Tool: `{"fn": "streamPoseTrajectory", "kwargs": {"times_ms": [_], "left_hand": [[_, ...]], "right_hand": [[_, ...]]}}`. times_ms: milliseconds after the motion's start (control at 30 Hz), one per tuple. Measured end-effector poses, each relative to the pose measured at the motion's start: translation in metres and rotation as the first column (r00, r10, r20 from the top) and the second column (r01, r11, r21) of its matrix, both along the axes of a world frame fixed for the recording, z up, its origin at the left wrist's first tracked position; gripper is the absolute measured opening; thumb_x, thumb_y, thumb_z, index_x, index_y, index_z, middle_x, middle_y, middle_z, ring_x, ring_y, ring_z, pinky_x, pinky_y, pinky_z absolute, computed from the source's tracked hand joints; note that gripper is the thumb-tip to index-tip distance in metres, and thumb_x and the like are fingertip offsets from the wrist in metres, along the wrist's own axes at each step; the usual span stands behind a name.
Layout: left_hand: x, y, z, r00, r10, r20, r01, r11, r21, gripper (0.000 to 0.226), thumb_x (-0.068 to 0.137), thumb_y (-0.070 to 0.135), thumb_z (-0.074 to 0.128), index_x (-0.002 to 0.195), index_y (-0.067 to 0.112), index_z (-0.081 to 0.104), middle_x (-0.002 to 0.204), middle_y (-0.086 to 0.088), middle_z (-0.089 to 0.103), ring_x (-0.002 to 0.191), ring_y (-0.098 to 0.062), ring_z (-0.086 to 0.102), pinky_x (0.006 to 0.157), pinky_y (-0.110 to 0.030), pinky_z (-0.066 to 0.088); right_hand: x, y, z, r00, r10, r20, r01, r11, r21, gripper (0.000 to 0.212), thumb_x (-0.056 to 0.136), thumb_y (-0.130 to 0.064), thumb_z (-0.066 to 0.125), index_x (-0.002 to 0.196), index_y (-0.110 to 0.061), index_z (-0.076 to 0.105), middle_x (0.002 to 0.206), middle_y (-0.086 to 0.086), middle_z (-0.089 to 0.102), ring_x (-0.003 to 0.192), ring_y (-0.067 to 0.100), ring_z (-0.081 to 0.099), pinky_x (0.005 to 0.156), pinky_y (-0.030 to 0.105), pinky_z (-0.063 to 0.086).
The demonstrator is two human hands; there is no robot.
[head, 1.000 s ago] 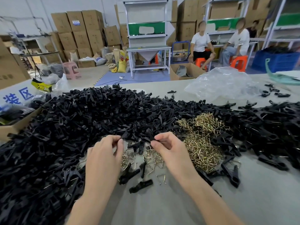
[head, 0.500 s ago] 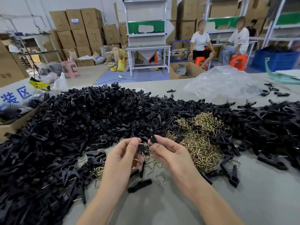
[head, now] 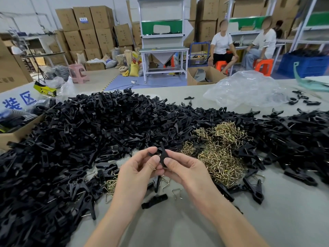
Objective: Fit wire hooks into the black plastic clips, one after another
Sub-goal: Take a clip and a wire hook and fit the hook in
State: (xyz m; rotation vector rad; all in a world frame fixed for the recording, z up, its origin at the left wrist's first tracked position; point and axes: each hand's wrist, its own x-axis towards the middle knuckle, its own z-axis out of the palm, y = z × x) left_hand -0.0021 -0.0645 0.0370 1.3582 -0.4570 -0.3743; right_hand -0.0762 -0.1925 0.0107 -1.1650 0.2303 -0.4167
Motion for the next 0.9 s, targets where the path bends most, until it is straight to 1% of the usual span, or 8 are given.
{"fn": "streamPoseTrajectory", "kwargs": {"times_ms": [100, 300, 400, 500, 600, 700, 800, 900], "left_hand": [[0.0013, 0.0009, -0.0004, 1.0, -0.002, 0.011, 0.002, 1.0, 0.001, 0.021, 0.094, 0.006, 0.062, 0.111, 0.015, 0.071, 0.087, -0.014, 0.074, 0.078, -0.015, 0.073, 0.07, -0.016, 0.057], [0.0005, 0.0016, -0.0006, 1.0, -0.02, 0.007, 0.02, 1.0, -0.013, 0.019, 0.096, 0.007, 0.06, 0.11, 0.014, 0.07, 0.081, -0.003, 0.075, 0.077, -0.014, 0.072, 0.07, -0.017, 0.057], [0.0005, 0.0014, -0.0008, 1.0, 0.002, -0.018, -0.003, 0.999, -0.036, 0.016, 0.096, 0.008, 0.061, 0.107, 0.013, 0.071, 0.078, -0.004, 0.074, 0.076, -0.016, 0.073, 0.067, -0.016, 0.057], [0.002, 0.002, -0.0019, 0.998, 0.015, -0.064, -0.02, 0.998, -0.066, 0.014, 0.095, 0.009, 0.062, 0.105, 0.01, 0.072, 0.081, -0.006, 0.074, 0.076, -0.014, 0.072, 0.068, -0.018, 0.058], [0.005, 0.0022, -0.0048, 0.996, -0.012, -0.09, 0.005, 0.997, -0.078, 0.016, 0.095, 0.008, 0.062, 0.107, 0.011, 0.071, 0.08, -0.004, 0.072, 0.077, -0.014, 0.071, 0.071, -0.021, 0.059], [0.0074, 0.0033, -0.0073, 0.998, -0.055, -0.011, 0.055, 0.998, -0.03, 0.025, 0.095, 0.011, 0.062, 0.118, 0.018, 0.065, 0.081, 0.0, 0.068, 0.078, -0.014, 0.072, 0.071, -0.022, 0.059], [0.009, 0.0061, -0.0093, 0.984, -0.088, 0.153, 0.07, 0.99, 0.121, 0.036, 0.088, 0.035, 0.064, 0.124, 0.034, 0.062, 0.091, 0.003, 0.067, 0.084, -0.015, 0.072, 0.07, -0.025, 0.059], [0.0089, 0.0077, -0.0086, 0.966, -0.074, 0.248, 0.016, 0.974, 0.226, 0.033, 0.079, 0.053, 0.064, 0.111, 0.044, 0.064, 0.093, 0.009, 0.067, 0.082, -0.017, 0.07, 0.072, -0.035, 0.062]], "right_hand": [[-0.0012, 0.0009, 0.0002, 1.0, -0.002, -0.01, 0.001, 0.997, -0.071, 0.026, 0.095, -0.011, 0.067, 0.12, -0.017, 0.075, 0.116, 0.005, 0.076, 0.111, 0.02, 0.071, 0.097, 0.031, 0.056], [-0.0021, 0.0002, 0.0019, 0.999, -0.023, 0.026, 0.026, 0.993, -0.117, 0.027, 0.089, -0.012, 0.072, 0.114, -0.022, 0.077, 0.112, 0.005, 0.077, 0.107, 0.02, 0.073, 0.087, 0.025, 0.058], [-0.0027, -0.0005, 0.002, 0.998, -0.046, 0.05, 0.055, 0.98, -0.192, 0.034, 0.088, -0.009, 0.074, 0.113, -0.032, 0.076, 0.106, 0.006, 0.077, 0.101, 0.019, 0.074, 0.083, 0.023, 0.058], [-0.0032, 0.0022, 0.0031, 0.999, 0.012, 0.043, 0.004, 0.938, -0.346, 0.043, 0.091, -0.007, 0.072, 0.116, -0.042, 0.073, 0.109, -0.005, 0.077, 0.107, 0.011, 0.071, 0.091, 0.022, 0.055], [-0.0014, 0.0023, 0.0003, 0.999, -0.034, 0.006, 0.034, 0.918, -0.395, 0.042, 0.094, -0.007, 0.07, 0.13, -0.028, 0.067, 0.115, -0.006, 0.076, 0.112, 0.01, 0.069, 0.104, 0.033, 0.052], [-0.003, 0.0008, -0.0007, 0.998, -0.05, -0.024, 0.033, 0.892, -0.451, 0.041, 0.096, -0.01, 0.066, 0.133, -0.026, 0.066, 0.119, -0.009, 0.074, 0.115, 0.009, 0.067, 0.107, 0.038, 0.049], [-0.0053, -0.0019, 0.0009, 0.997, -0.069, -0.038, 0.041, 0.867, -0.496, 0.036, 0.099, -0.015, 0.063, 0.125, -0.038, 0.068, 0.118, -0.014, 0.072, 0.106, 0.009, 0.07, 0.103, 0.037, 0.052], [-0.0069, -0.0029, 0.002, 0.996, -0.086, -0.005, 0.071, 0.842, -0.534, 0.031, 0.102, -0.02, 0.059, 0.12, -0.044, 0.067, 0.114, -0.015, 0.07, 0.096, 0.01, 0.071, 0.092, 0.026, 0.055]]}}
